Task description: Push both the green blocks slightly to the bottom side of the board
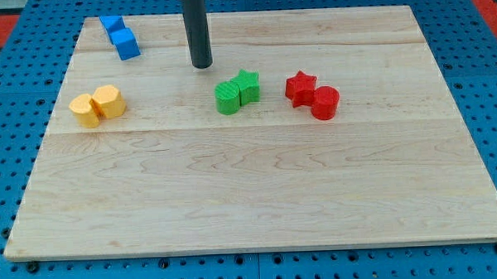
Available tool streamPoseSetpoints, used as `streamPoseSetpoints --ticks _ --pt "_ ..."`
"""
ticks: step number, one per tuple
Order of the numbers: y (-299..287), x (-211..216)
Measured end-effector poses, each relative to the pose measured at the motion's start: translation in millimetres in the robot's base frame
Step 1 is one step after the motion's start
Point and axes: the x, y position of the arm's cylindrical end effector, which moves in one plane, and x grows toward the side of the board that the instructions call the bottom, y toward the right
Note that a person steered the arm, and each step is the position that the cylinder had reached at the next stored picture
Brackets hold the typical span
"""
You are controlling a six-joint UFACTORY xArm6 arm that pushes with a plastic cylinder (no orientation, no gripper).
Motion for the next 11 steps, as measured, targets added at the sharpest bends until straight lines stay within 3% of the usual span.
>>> streamPoseSetpoints --ticks 4,5,9,11 --pt "19 -34" --pt "81 -24" --pt "71 57" --pt "44 -14"
